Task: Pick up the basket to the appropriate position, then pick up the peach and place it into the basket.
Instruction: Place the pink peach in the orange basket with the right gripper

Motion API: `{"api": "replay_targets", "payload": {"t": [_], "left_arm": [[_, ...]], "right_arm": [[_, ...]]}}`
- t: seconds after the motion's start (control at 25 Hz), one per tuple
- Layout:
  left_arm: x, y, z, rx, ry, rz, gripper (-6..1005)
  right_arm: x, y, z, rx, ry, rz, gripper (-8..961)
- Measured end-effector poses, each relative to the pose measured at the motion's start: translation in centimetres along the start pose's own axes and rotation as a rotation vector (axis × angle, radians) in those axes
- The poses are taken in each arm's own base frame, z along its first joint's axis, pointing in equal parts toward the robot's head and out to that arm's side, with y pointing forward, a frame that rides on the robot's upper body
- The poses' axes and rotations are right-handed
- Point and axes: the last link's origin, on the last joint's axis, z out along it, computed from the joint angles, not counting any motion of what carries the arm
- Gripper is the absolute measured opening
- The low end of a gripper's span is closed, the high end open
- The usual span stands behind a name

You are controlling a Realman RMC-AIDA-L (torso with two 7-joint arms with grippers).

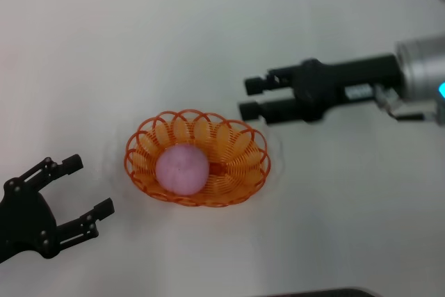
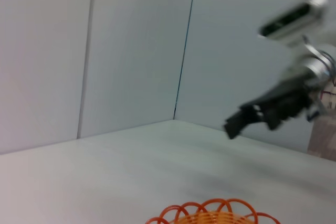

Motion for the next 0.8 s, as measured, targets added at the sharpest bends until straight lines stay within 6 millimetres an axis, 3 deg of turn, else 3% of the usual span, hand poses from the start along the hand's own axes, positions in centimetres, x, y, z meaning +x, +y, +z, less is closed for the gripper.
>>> {"api": "replay_targets", "payload": {"t": [0.24,0.52,0.76,0.8], "left_arm": [[0.0,0.0,0.1,-0.007,-0.004,-0.038,874],[-0.1,0.1,0.3,-0.010,0.000,-0.085,873],[-0.4,0.2,0.6,-0.010,-0.006,-0.101,873],[-0.6,0.2,0.7,-0.009,-0.009,-0.105,873]], "right_arm": [[5.0,0.8,-1.8,0.055,-0.120,-0.143,680],[9.2,1.2,-1.9,0.176,-0.198,-0.268,718],[11.1,1.6,-2.1,0.218,-0.177,-0.287,946],[11.4,1.7,-2.3,0.229,-0.173,-0.291,947]]}}
